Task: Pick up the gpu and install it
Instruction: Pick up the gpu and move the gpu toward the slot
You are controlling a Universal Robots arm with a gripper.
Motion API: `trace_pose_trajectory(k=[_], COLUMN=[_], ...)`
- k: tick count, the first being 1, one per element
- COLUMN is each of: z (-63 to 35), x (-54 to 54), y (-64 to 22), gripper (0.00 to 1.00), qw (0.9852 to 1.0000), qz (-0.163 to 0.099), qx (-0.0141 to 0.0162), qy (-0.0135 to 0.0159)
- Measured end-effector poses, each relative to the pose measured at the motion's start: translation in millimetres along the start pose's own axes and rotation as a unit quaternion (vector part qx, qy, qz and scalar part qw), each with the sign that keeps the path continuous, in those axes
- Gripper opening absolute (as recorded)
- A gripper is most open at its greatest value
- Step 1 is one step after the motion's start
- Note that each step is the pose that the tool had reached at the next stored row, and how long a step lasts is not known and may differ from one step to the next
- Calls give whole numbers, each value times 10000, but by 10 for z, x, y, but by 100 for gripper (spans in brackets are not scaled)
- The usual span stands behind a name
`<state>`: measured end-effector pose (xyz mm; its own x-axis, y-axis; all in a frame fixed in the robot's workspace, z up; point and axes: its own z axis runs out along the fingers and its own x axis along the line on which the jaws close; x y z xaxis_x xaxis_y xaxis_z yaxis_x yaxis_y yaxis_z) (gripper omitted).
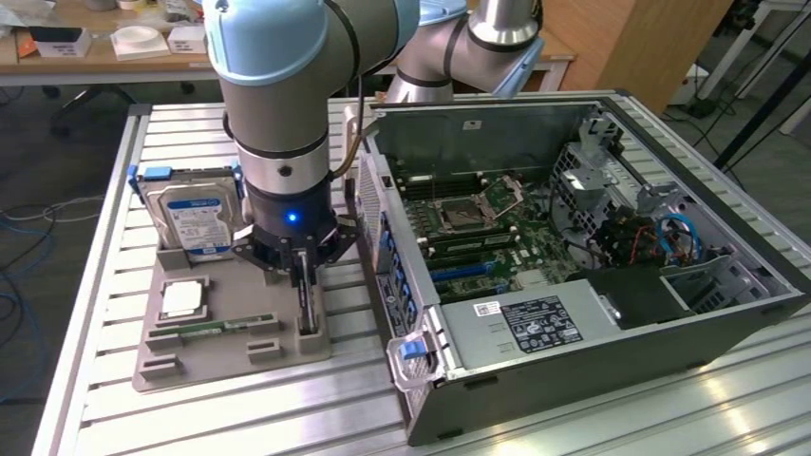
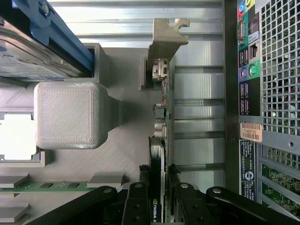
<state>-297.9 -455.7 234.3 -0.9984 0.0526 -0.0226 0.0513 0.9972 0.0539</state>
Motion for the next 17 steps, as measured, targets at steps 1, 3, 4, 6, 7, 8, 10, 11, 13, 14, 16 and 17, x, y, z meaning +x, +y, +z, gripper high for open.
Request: trace_pose_trajectory(k=[1, 3, 4, 6, 7, 8, 10, 11, 13, 14, 16, 17], z=[0, 0, 0, 0, 0, 0, 0, -1, -11, -18, -36, -47], x=[0, 0, 0, 0, 0, 0, 0, 0, 0, 0, -1, -1], y=[0, 0, 0, 0, 0, 0, 0, 0, 1, 1, 2, 3], gripper=[26, 26, 26, 26, 26, 26, 26, 26, 26, 26, 26, 26], qw=[10000, 10000, 10000, 10000, 10000, 10000, 10000, 10000, 10000, 10000, 10000, 10000], qz=[0, 0, 0, 0, 0, 0, 0, 0, 0, 0, 0, 0], qx=[0, 0, 0, 0, 0, 0, 0, 0, 0, 0, 0, 0], qy=[0, 0, 0, 0, 0, 0, 0, 0, 0, 0, 0, 0])
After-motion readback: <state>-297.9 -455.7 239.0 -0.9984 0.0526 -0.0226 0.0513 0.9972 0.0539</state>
